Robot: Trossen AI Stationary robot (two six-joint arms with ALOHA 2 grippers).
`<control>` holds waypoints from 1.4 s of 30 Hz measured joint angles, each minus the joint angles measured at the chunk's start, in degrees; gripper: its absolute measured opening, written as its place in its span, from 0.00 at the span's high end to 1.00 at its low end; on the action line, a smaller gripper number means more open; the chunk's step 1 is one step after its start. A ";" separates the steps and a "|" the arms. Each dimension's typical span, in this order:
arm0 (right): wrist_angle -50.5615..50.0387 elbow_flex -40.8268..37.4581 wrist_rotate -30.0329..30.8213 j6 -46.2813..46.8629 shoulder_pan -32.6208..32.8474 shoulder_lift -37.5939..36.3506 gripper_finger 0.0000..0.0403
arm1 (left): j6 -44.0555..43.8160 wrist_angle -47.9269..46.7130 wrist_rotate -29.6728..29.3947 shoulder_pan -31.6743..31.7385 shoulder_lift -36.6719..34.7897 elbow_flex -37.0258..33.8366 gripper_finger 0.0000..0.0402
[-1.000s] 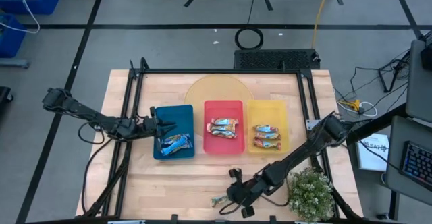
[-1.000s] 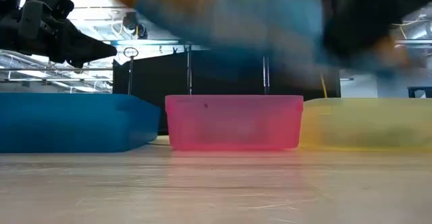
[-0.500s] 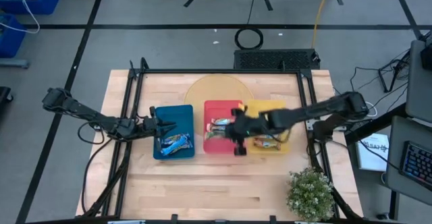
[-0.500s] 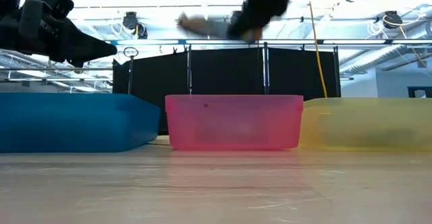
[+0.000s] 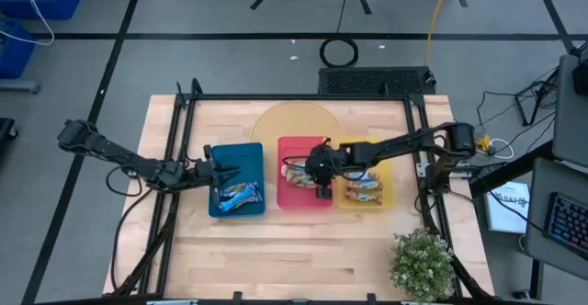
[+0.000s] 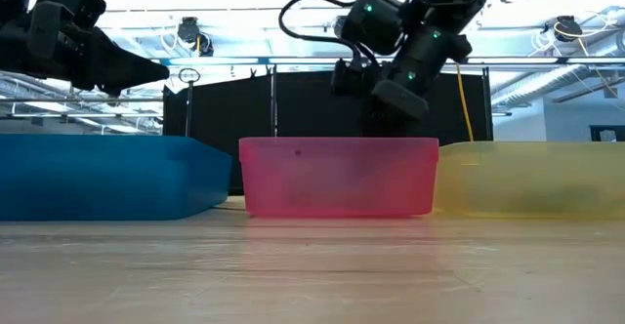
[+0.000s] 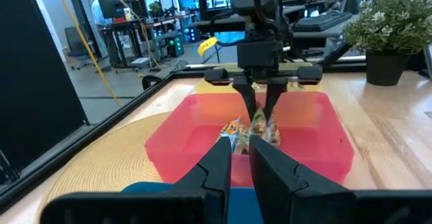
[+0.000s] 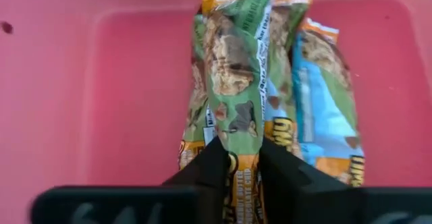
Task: Pick and place Granola Bars by type
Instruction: Put the yellow granola bar into the red bin, then return to Home Position
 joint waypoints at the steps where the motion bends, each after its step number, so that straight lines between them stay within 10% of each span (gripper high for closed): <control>1: -0.03 0.18 -0.01 0.49 0.11 0.07 0.82 | 0.02 0.00 0.00 0.00 0.00 0.00 0.84; 12: -1.87 0.75 0.05 2.91 1.15 -12.40 0.50 | 1.46 0.85 -0.02 0.00 0.02 0.00 0.84; 23: -14.13 0.75 6.33 1.70 7.70 -41.24 0.97 | 2.90 4.15 0.00 0.02 0.00 0.00 0.84; 27: -21.38 0.38 16.13 2.34 12.03 -52.70 0.98 | 2.40 4.21 0.02 0.02 0.00 0.00 0.84; 42: -7.27 -33.01 21.54 4.03 15.54 -84.39 1.00 | 5.91 6.22 2.49 -0.01 0.00 0.00 0.91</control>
